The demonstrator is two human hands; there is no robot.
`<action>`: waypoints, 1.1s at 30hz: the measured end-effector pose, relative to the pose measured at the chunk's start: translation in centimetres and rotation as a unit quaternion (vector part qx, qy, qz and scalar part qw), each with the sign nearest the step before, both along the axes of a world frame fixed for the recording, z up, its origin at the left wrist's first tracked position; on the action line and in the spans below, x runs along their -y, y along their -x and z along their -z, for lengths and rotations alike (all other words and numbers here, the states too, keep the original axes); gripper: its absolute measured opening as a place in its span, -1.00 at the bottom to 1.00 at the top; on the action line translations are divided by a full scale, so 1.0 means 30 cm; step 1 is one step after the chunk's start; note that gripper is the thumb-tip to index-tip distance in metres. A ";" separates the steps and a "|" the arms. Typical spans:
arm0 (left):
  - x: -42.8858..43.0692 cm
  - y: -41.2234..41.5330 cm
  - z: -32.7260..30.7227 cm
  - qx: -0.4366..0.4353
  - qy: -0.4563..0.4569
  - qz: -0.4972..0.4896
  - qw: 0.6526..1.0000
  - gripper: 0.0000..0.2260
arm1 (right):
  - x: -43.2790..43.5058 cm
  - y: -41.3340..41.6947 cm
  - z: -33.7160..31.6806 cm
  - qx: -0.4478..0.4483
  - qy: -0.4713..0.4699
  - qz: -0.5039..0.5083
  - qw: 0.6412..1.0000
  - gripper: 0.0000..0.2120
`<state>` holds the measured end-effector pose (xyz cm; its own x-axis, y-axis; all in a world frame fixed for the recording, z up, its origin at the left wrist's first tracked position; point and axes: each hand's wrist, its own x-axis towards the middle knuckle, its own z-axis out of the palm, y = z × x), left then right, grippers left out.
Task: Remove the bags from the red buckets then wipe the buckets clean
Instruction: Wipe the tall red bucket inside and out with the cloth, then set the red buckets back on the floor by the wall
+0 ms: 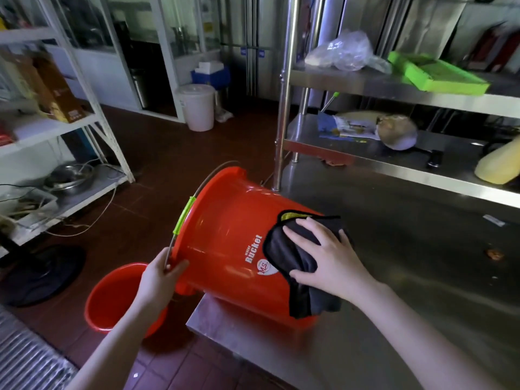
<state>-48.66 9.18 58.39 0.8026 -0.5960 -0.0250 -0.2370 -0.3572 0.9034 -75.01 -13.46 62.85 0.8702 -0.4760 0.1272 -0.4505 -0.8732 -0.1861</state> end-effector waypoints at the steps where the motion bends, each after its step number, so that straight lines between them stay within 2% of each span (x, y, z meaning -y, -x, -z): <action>1: 0.017 -0.007 -0.009 0.000 0.004 -0.002 1.000 -0.81 | -0.001 0.030 0.006 0.024 -0.020 0.006 0.999 -0.25; 4: 0.067 -0.036 -0.052 0.013 0.009 -0.017 1.000 -0.83 | 0.014 0.101 0.035 0.133 -0.093 0.032 0.986 -0.36; 7: 0.113 -0.077 -0.122 0.074 0.020 -0.039 0.996 -0.84 | 0.033 0.127 0.080 0.155 -0.092 0.066 0.981 -0.39; 9: 0.137 -0.087 -0.171 0.128 0.029 -0.051 0.990 -0.82 | 0.040 0.118 0.114 0.130 -0.086 0.083 0.984 -0.44; 12: 0.158 -0.082 -0.232 0.220 0.043 -0.049 0.973 -0.80 | 0.046 0.091 0.168 0.044 -0.063 0.110 0.991 -0.49; 15: 0.160 -0.078 -0.259 0.343 0.043 -0.026 0.938 -0.74 | 0.053 0.068 0.214 -0.056 -0.078 0.122 0.988 -0.49; 17: 0.153 -0.068 -0.249 0.412 0.027 -0.001 0.911 -0.72 | 0.046 0.045 0.226 -0.066 -0.099 0.135 0.984 -0.52; 18: 0.145 -0.062 -0.236 0.444 0.011 0.008 0.896 -0.74 | 0.036 0.030 0.220 -0.031 -0.101 0.143 0.984 -0.55; 20: 0.121 -0.058 -0.201 0.488 -0.024 0.015 0.872 -0.72 | 0.008 -0.011 0.180 0.099 -0.090 0.148 0.980 -0.65; 23: 0.093 -0.078 -0.162 0.513 -0.030 0.020 0.858 -0.67 | -0.043 -0.094 0.072 0.284 -0.089 0.134 0.945 -0.78; 25: 0.075 -0.095 -0.146 0.528 -0.020 0.020 0.849 -0.70 | -0.084 -0.162 -0.001 0.351 -0.112 0.116 0.923 -0.81; 28: 0.042 -0.116 -0.120 0.554 -0.011 0.024 0.832 -0.74 | -0.132 -0.281 -0.085 0.369 -0.169 0.116 0.907 -0.77; 31: -0.005 -0.154 -0.086 0.570 -0.015 0.041 0.821 -0.72 | -0.148 -0.426 -0.130 0.278 -0.266 0.161 0.909 -0.50; 33: -0.031 -0.196 -0.081 0.578 -0.012 0.048 0.815 -0.73 | -0.151 -0.527 -0.142 0.213 -0.264 0.193 0.921 -0.39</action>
